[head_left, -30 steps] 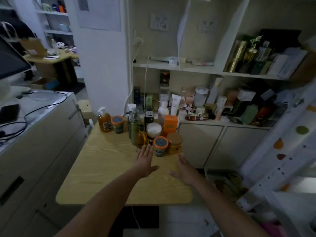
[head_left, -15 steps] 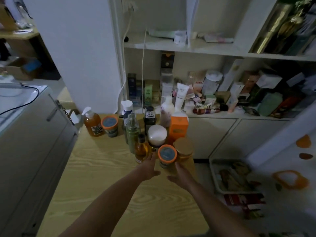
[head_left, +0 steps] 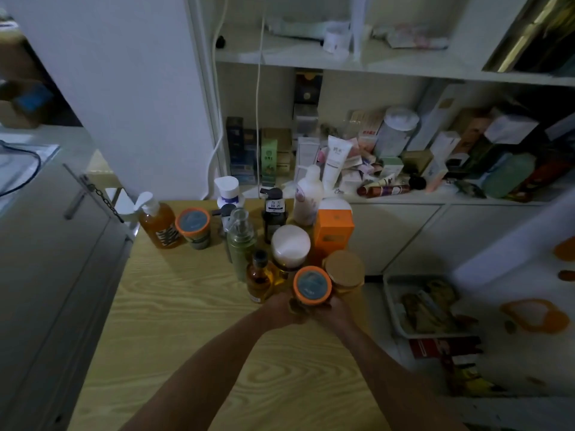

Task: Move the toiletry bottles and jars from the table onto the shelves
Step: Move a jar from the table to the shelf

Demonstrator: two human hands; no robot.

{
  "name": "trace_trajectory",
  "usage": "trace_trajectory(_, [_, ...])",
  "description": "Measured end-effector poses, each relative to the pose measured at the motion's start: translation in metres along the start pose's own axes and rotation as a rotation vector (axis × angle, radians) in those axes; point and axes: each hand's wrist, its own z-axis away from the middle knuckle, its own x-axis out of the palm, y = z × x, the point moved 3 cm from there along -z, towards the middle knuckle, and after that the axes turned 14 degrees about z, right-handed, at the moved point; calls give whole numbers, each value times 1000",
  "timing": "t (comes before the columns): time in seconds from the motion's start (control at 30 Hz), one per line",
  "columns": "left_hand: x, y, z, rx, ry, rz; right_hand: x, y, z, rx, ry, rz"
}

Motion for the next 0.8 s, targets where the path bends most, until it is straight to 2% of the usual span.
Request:
trace_trajectory(0.1, [0, -1, -2, -24, 31, -21, -1, -2, 1, -13, 28, -29])
trace_trajectory(0.2, [-1, 4, -3, 1, 91, 117, -2, -3, 3, -1, 35, -62])
trace_trajectory(0.3, [0, -1, -5, -44, 56, 123, -2, 4, 3, -1, 50, -76])
trace_trajectory(0.43, [-2, -2, -2, -128, 8, 3, -7, 2, 13, -2, 30, -95])
trace_trajectory(0.6, [5, 18, 7, 23, 25, -37, -19, -1, 38, 47, 68, -109])
trace_trajectory(0.8, [29, 39, 40, 122, 38, -71, -36, 8, 96, 78, 160, -145])
